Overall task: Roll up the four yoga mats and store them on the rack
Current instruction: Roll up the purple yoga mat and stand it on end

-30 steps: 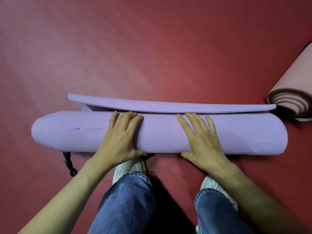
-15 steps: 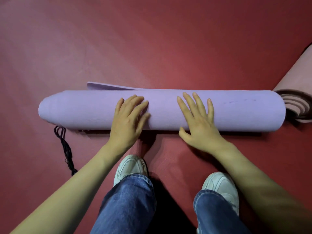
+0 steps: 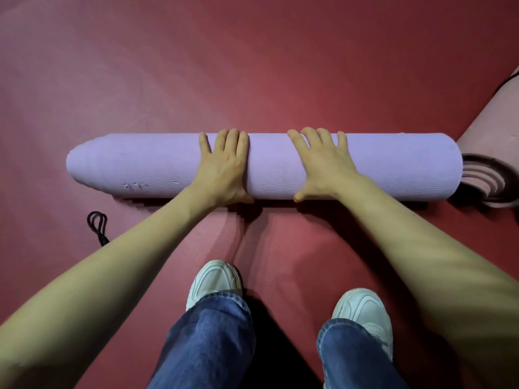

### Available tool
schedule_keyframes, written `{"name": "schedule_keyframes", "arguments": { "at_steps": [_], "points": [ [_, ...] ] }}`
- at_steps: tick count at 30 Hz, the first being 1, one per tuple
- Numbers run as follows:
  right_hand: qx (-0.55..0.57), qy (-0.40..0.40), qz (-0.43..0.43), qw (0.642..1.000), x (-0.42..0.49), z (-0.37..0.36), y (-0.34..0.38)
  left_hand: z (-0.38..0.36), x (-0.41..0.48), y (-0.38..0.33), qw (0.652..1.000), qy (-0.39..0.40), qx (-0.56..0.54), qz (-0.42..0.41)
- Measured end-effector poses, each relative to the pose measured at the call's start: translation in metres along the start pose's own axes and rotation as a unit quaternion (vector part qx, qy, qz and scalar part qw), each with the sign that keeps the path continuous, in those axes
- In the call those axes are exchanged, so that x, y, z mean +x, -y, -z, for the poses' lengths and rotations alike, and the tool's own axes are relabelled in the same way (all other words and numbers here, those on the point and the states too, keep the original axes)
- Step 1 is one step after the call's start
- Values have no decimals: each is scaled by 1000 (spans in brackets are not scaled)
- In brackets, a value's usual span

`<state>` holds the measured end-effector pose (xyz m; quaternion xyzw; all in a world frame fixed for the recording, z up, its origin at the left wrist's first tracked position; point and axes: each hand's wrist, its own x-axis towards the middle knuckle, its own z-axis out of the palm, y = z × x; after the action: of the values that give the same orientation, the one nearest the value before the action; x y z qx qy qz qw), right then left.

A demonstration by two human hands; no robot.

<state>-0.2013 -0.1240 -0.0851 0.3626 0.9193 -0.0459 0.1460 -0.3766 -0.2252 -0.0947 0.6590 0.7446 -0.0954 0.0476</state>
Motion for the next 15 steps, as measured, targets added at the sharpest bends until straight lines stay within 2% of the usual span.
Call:
{"name": "schedule_keyframes", "arguments": {
  "at_steps": [6,15],
  "points": [
    [3,-6,-14,1000,-38,-10,7,-10,-19,-7,996,-65,-3,-53],
    [107,52,-65,991,-140,-34,-41,-5,-40,-91,986,-47,-15,-157]
  ]
}}
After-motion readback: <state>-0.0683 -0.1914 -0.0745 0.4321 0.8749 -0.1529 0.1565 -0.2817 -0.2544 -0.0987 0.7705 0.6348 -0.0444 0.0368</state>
